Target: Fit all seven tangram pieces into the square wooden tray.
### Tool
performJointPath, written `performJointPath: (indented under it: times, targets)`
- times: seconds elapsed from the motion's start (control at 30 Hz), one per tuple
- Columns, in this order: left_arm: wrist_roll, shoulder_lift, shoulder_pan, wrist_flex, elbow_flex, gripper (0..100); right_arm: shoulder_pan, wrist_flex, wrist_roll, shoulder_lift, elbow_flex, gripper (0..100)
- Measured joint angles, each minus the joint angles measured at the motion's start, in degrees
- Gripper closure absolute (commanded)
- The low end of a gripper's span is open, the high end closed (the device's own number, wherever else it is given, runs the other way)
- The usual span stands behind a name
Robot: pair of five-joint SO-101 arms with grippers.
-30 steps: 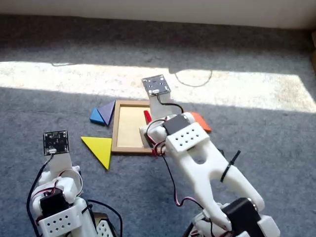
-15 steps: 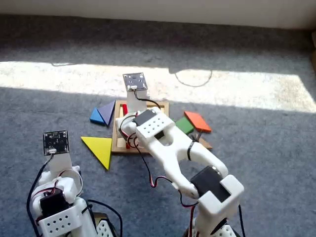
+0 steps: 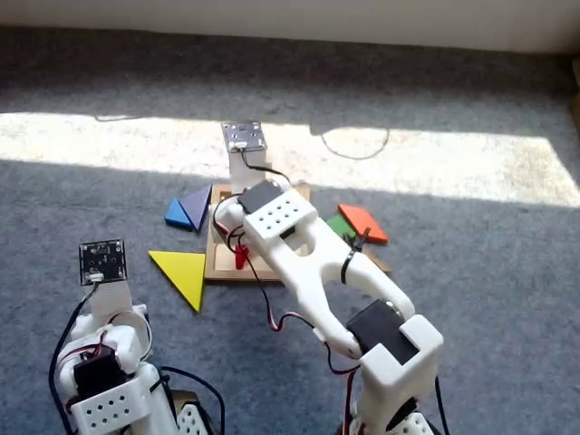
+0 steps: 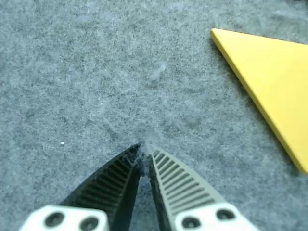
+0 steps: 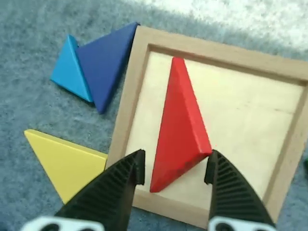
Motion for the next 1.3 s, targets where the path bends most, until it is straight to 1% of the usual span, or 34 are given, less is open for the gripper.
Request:
performJointPath:
  times: [0.23,0.3,0.37,0.43,0.47,0.53,0.6,0.67,0.77,0.93,1.03,1.13,1.3]
  targets:
    - [0.0,0.0,0.0,0.0,0.0,99,2.6,11.3,0.0,0.0,-6.9,79.6]
    - [0.0,0.0,0.0,0.0,0.0,99,3.1,15.5,1.4,0.0,-8.9,80.6]
    - [0.0,0.0,0.0,0.0,0.0,99,3.3,20.0,3.3,0.0,-11.2,86.4]
    - [0.0,0.0,0.0,0.0,0.0,99,3.3,24.4,4.3,0.0,-13.4,96.4]
    - [0.0,0.0,0.0,0.0,0.0,99,3.3,26.3,4.7,0.0,-14.3,99.8]
    - [0.0,0.0,0.0,0.0,0.0,99,3.4,28.2,5.9,0.0,-16.1,98.1]
    - [0.0,0.0,0.0,0.0,0.0,99,4.2,29.5,8.4,0.0,-17.1,99.5]
    - [0.0,0.0,0.0,0.0,0.0,99,5.0,29.5,9.4,0.0,-17.5,99.5]
    - [0.0,0.0,0.0,0.0,0.0,99,6.2,26.7,10.0,0.0,-16.1,99.4]
    - [0.0,0.0,0.0,0.0,0.0,99,9.0,14.5,10.9,1.0,-6.2,99.4]
    - [0.0,0.0,0.0,0.0,0.0,99,10.6,6.3,15.0,1.0,0.4,99.4]
    - [0.0,0.0,0.0,0.0,0.0,99,11.3,0.5,18.8,1.0,4.7,99.4]
    - [0.0,0.0,0.0,0.0,0.0,99,11.2,-5.4,19.9,1.0,8.2,99.4]
